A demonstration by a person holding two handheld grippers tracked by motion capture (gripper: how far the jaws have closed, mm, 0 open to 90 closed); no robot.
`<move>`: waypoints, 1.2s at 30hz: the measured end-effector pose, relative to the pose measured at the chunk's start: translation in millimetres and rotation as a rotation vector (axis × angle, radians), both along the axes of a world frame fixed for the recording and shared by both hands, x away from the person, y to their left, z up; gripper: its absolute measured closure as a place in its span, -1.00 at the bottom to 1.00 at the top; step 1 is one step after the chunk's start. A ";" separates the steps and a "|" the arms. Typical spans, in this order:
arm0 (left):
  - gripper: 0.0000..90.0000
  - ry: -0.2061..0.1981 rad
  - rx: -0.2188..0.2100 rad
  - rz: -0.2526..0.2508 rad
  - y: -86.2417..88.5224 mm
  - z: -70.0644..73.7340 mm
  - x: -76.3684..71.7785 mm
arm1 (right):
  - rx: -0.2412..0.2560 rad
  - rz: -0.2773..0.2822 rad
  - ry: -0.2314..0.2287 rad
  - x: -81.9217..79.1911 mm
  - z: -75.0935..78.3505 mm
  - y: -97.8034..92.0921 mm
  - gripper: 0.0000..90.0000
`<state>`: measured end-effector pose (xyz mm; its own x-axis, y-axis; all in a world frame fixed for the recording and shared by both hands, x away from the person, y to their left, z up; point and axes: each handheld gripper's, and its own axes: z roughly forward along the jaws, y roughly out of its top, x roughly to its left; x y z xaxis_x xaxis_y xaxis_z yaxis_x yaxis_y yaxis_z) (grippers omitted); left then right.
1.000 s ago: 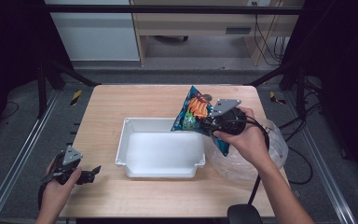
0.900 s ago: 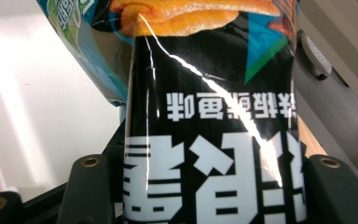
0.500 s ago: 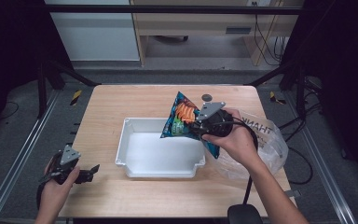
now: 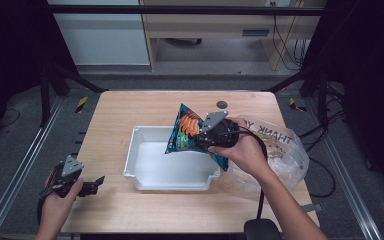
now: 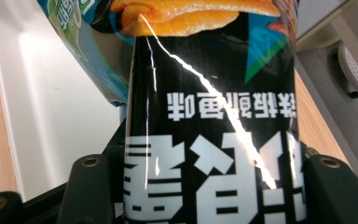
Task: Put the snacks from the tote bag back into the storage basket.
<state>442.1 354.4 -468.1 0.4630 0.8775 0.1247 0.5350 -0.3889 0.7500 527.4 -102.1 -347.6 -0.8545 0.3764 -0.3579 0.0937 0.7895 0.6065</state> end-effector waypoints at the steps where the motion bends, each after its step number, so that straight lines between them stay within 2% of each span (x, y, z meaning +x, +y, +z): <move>1: -0.94 -0.001 -0.001 0.000 0.2 0.1 -0.1 | 0.002 0.002 0.001 -0.2 -0.7 1.7 -0.07; 3: -0.94 -0.003 -0.008 0.002 0.4 0.3 -0.7 | -0.036 0.023 0.007 -2.8 -2.8 7.2 -0.07; 6: -0.94 -0.004 -0.015 0.010 2.5 0.7 -1.1 | -0.050 0.031 0.006 -4.6 -3.0 9.5 -0.06; 15: -0.94 -0.012 -0.020 0.032 5.2 1.2 -2.0 | -0.041 0.085 0.022 -8.8 -0.2 23.6 -0.07; 18: -0.94 -0.011 -0.021 0.029 4.9 1.0 -3.0 | -0.062 0.111 0.025 -12.2 -1.6 32.8 -0.07; 22: -0.94 -0.010 -0.020 0.026 5.1 0.9 -2.6 | -0.065 0.137 0.026 -14.9 -3.4 41.5 -0.07; 36: -0.94 -0.011 -0.018 0.024 4.9 1.3 -2.8 | -0.078 0.167 0.039 -11.0 -9.2 58.5 -0.07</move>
<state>439.2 359.3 -466.8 0.4408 0.8904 0.1135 0.5353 -0.3623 0.7630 516.4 -43.6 -356.7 -0.9165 0.2008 -0.3460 -0.0203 0.8404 0.5416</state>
